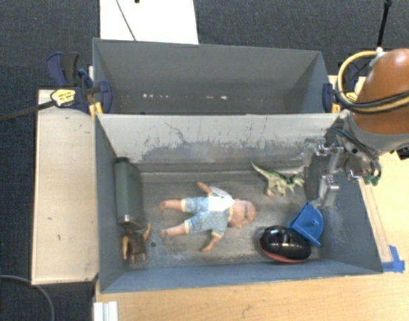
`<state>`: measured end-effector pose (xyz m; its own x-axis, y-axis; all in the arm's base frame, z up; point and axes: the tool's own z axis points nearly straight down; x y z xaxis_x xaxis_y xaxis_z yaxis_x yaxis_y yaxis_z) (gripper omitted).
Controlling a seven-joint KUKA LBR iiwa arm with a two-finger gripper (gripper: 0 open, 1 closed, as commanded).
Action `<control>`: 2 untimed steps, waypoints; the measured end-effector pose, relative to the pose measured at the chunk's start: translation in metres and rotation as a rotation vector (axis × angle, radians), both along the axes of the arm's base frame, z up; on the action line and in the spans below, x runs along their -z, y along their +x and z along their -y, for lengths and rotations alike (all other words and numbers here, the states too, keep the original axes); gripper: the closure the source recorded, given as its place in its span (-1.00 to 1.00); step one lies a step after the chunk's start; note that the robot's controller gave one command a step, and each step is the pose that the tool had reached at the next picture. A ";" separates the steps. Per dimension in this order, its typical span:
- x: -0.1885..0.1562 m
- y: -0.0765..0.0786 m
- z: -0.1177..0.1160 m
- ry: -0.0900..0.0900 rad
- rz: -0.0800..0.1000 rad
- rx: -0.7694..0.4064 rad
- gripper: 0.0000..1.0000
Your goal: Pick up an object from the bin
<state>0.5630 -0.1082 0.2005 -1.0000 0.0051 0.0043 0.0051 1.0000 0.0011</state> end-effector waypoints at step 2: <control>0.040 0.009 0.004 -0.003 0.016 0.001 -1.00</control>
Offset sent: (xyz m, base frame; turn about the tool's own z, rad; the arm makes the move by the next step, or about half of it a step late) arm 0.0134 -0.0107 -0.1194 -0.0075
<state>0.5716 -0.1124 0.1604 -0.9999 0.0060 -0.0119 0.0060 1.0000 -0.0017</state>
